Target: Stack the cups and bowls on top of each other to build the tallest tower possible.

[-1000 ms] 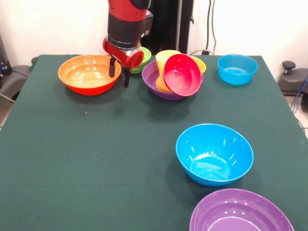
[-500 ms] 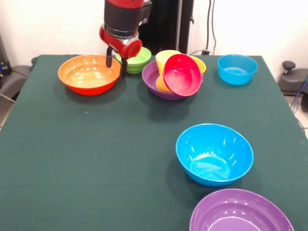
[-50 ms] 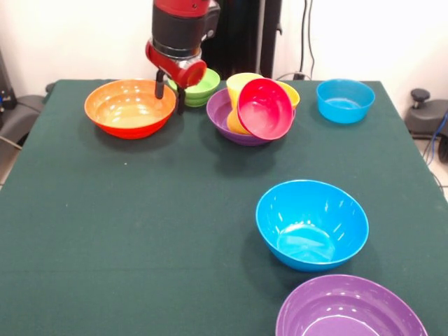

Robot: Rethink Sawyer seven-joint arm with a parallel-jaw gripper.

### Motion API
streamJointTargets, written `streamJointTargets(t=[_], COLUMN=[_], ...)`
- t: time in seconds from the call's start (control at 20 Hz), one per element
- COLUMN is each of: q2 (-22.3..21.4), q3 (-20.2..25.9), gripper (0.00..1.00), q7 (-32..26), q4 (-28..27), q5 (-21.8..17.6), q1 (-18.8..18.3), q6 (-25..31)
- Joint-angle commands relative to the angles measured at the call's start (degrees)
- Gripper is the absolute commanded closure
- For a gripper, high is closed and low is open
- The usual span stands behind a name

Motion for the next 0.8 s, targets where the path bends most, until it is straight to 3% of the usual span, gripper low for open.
streamJointTargets(t=[0.05, 0.8], q2=[7.24, 12.89], q3=[1.98, -0.01], gripper=[0.0, 0.0], q7=[2.87, 1.95], q4=[-0.12, -2.82], q5=[-2.87, -4.03], q1=[-0.05, -1.09], q6=[-4.51, -9.95])
